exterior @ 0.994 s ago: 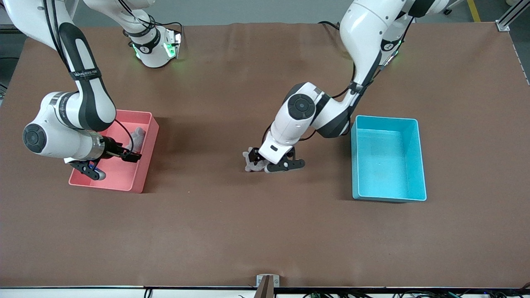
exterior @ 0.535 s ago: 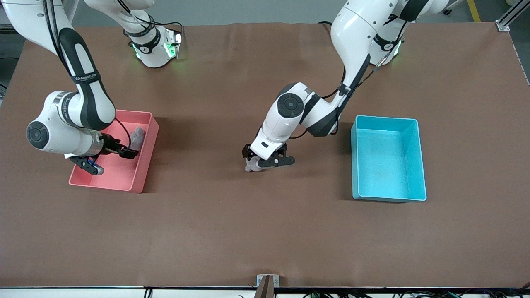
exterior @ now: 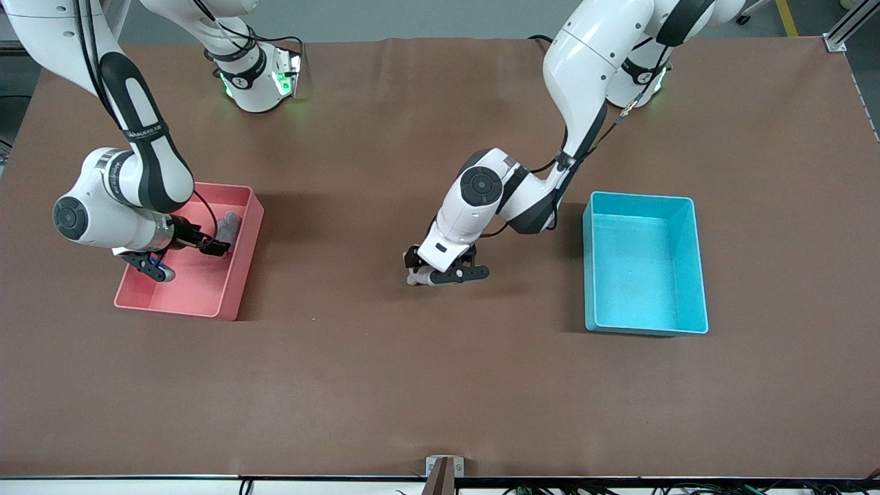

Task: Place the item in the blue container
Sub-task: 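Carry the plush toward the blue box while the right gripper grasps another plush, then lower the plush into the blue box while the right gripper lifts its plush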

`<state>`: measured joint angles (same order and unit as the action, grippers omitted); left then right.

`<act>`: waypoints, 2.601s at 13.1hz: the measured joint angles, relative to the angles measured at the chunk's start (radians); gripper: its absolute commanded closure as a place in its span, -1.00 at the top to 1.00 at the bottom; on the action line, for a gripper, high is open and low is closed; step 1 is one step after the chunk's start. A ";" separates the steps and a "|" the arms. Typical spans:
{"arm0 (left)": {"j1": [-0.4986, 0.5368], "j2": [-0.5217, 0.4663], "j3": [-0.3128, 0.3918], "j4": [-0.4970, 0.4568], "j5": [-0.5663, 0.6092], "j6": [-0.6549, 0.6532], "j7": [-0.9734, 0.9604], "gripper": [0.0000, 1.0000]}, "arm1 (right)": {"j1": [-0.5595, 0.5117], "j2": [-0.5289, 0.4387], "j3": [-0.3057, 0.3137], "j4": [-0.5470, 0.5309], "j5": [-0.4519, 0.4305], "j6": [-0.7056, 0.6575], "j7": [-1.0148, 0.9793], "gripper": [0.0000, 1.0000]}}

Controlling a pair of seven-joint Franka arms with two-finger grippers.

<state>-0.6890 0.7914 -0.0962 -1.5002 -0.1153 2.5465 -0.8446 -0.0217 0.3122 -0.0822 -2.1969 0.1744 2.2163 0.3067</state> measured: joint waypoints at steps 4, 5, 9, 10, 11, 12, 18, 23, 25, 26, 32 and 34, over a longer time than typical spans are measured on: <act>-0.002 0.022 0.000 0.001 0.000 0.028 0.000 0.99 | 0.000 0.024 0.004 -0.008 0.000 -0.004 0.000 0.99; -0.004 0.025 0.000 0.001 0.000 0.029 0.000 0.99 | 0.000 0.033 0.006 -0.010 0.000 -0.005 0.000 1.00; -0.019 0.036 0.000 0.001 0.000 0.029 0.000 0.81 | 0.000 0.060 0.009 -0.011 0.000 -0.019 0.000 0.99; -0.022 0.041 0.000 0.001 0.000 0.029 0.001 0.66 | 0.000 0.062 0.009 -0.011 0.000 -0.021 0.000 0.99; -0.025 0.046 0.000 0.001 0.000 0.030 0.001 0.51 | 0.000 0.063 0.009 -0.011 0.000 -0.022 0.000 0.99; -0.028 0.050 0.000 0.001 0.000 0.035 0.001 0.35 | 0.000 0.063 0.009 -0.011 0.000 -0.022 0.000 0.99; -0.029 0.051 0.002 0.011 0.028 0.048 0.004 -0.46 | 0.000 0.063 0.008 -0.004 0.000 -0.090 0.000 0.99; 0.005 -0.015 0.011 0.035 0.088 -0.081 0.020 -0.54 | 0.000 0.064 0.007 0.002 0.000 -0.127 0.000 0.99; 0.053 -0.126 0.012 0.047 0.105 -0.274 0.090 -0.53 | 0.000 0.067 0.007 0.002 0.000 -0.128 0.000 0.85; 0.087 -0.197 0.013 0.047 0.105 -0.391 0.160 -0.53 | 0.000 0.068 0.007 0.002 0.000 -0.129 0.000 0.67; 0.257 -0.577 0.012 -0.224 0.110 -0.606 0.412 -0.54 | 0.000 0.068 0.007 0.006 0.001 -0.132 0.000 -0.67; 0.360 -0.630 0.014 -0.313 0.112 -0.604 0.579 -0.54 | 0.000 0.068 0.007 0.012 0.001 -0.139 0.000 -0.93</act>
<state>-0.3295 0.1615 -0.0825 -1.8134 -0.0030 1.9425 -0.2658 -0.0217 0.3801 -0.0751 -2.1854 0.1750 2.0774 0.3067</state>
